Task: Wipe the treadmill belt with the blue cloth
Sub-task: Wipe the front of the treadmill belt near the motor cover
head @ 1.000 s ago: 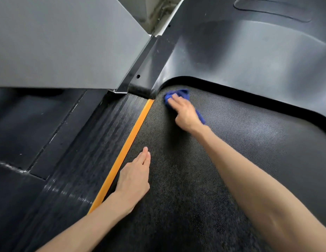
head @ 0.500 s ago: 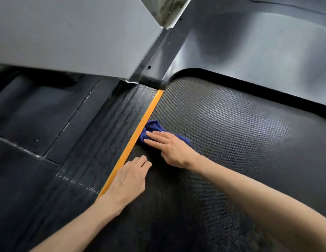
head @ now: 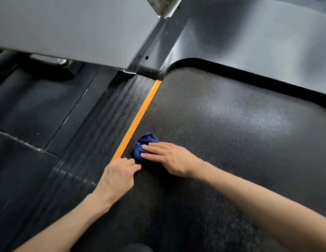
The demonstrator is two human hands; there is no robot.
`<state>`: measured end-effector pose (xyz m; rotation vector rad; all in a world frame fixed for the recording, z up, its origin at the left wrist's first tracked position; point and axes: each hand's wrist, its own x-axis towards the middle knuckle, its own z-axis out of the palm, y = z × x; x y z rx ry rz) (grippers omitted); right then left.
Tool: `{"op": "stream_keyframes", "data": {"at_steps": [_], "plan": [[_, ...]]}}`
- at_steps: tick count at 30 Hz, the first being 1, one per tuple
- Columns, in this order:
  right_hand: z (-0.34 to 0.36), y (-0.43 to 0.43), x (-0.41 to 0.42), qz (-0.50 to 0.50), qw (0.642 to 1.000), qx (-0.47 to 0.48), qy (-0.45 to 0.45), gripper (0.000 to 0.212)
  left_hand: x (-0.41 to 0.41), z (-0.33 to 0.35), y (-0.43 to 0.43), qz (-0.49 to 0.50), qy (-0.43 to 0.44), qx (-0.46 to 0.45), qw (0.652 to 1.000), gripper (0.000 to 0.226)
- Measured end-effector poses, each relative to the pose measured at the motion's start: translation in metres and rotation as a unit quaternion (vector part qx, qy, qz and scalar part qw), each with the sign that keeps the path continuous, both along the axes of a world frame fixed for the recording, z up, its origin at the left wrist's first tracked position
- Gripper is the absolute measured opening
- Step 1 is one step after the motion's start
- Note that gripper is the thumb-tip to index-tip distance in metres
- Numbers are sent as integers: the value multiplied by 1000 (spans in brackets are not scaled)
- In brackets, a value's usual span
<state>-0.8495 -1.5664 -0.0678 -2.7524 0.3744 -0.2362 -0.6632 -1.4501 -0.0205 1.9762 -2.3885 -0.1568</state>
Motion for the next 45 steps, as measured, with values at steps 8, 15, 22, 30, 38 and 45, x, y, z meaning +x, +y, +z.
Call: {"op": "stream_keyframes", "data": {"at_steps": [8, 15, 22, 30, 38, 45], "plan": [[15, -58, 1, -463, 882, 65, -61, 59, -1, -3, -1, 5, 25, -51, 998, 32], [-5, 18, 19, -40, 999, 27, -16, 46, 5, -18, 10, -3, 38, -61, 997, 41], [1, -33, 22, -418, 903, 57, -77, 52, 8, -20, 12, -4, 63, -52, 997, 25], [5, -7, -1, -28, 999, 31, -30, 47, 11, -12, -1, -15, 97, -37, 994, 16], [2, 4, -23, -444, 892, 13, -83, 58, 2, -3, -8, -9, 118, -19, 993, 36], [-5, -10, -83, -280, 958, -56, 19, 56, -7, -3, -17, 30, 130, 23, 991, 38]]}}
